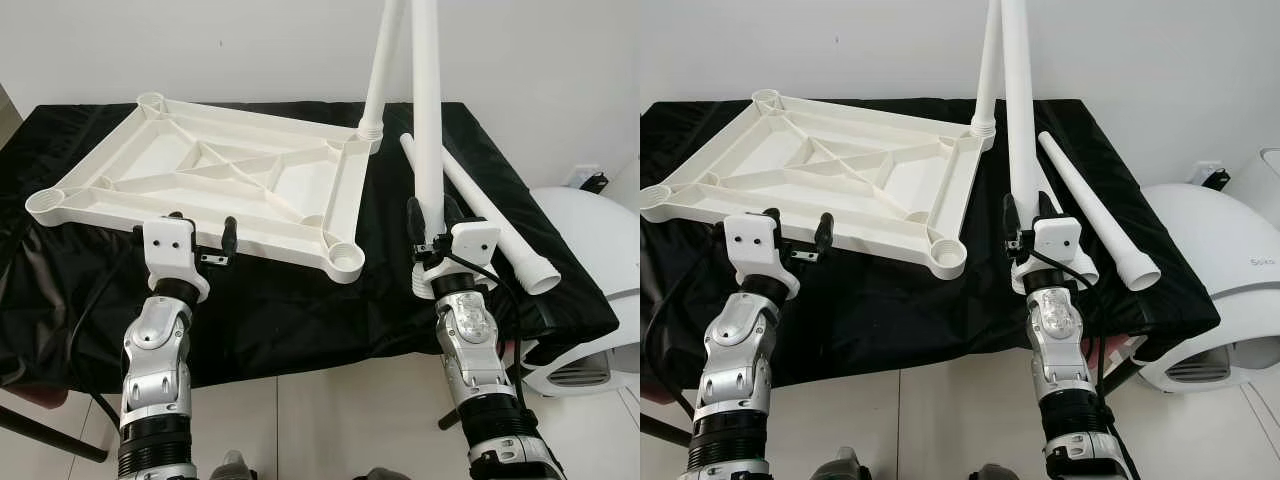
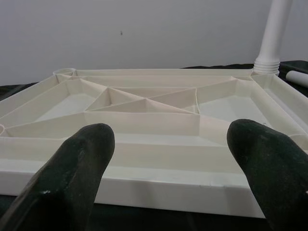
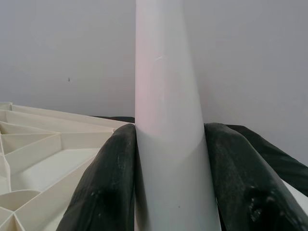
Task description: Building children table
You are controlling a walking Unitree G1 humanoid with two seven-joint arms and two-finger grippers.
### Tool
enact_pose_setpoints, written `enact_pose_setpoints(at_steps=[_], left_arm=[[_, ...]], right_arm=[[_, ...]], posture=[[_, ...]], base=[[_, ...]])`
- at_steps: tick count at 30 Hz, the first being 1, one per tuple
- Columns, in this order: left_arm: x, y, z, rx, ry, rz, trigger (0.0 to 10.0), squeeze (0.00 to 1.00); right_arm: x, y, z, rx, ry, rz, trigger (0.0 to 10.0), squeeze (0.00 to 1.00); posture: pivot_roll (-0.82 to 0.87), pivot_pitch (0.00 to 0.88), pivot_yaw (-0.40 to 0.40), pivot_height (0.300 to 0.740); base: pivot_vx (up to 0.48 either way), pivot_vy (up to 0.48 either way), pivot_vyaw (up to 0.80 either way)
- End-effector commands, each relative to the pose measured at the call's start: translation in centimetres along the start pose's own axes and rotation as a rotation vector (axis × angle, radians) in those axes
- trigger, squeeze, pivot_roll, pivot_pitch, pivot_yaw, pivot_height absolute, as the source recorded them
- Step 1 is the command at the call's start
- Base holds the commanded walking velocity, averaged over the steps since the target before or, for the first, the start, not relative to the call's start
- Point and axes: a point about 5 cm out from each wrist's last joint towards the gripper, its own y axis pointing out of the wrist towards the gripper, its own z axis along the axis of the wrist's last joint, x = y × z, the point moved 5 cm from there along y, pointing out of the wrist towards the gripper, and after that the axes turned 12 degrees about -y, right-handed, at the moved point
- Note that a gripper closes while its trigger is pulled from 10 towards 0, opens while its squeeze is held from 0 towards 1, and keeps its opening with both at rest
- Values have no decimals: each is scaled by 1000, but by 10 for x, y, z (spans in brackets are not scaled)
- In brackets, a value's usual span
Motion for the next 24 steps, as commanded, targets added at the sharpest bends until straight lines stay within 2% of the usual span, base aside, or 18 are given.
enact_pose_setpoints(at_steps=[1,24], left_arm=[[-15,2,4,41,-7,154,10000,0],[-12,5,6,52,-12,150,10000,0]], right_arm=[[1,6,7,33,-8,0,10000,0],[5,7,9,42,-23,-8,10000,0]], posture=[[8,15,-8,740],[4,20,0,740]], base=[[0,0,0],[0,0,0]])
